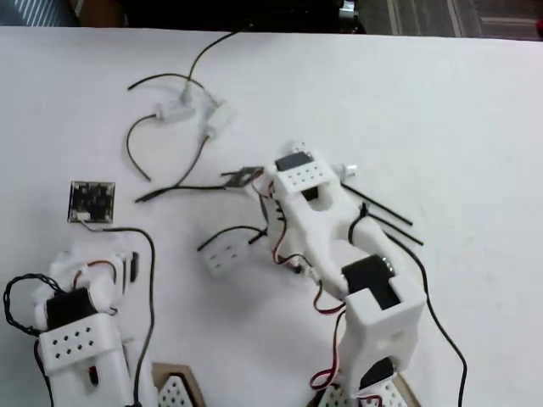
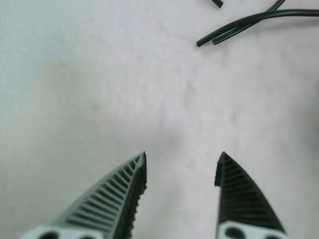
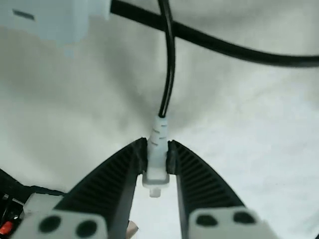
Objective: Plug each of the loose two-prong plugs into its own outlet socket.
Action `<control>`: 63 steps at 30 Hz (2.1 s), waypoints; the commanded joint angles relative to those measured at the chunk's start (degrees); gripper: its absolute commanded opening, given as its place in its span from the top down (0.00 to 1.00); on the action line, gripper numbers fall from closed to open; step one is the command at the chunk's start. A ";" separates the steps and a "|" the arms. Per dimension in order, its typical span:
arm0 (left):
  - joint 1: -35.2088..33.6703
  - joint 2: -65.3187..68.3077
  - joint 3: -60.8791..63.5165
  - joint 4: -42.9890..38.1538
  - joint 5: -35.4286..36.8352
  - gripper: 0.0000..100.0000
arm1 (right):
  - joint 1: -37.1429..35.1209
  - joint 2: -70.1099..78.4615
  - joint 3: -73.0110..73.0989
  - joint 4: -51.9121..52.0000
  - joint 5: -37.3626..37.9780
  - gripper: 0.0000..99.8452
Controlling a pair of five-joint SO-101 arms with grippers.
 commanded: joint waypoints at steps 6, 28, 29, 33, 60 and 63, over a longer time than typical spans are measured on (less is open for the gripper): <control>-0.13 -1.01 -0.18 -1.05 0.26 0.77 | -0.66 -2.77 0.53 0.40 0.53 0.91; -0.13 -1.01 -0.09 -0.97 0.26 0.77 | -0.31 -5.49 -7.21 8.13 0.35 0.98; -0.13 -1.01 -0.09 -0.97 0.26 0.77 | -0.31 -7.78 -8.53 9.71 0.26 0.98; -0.13 -1.01 -0.09 -1.05 0.26 0.77 | -0.31 -17.80 -12.31 13.23 -1.41 0.98; -0.13 -1.01 -0.09 -1.14 0.35 0.77 | -15.34 -66.51 30.77 -27.12 -37.27 0.98; -0.13 -1.01 -0.09 -1.14 0.35 0.77 | -15.43 -72.84 38.59 -32.84 -37.10 0.98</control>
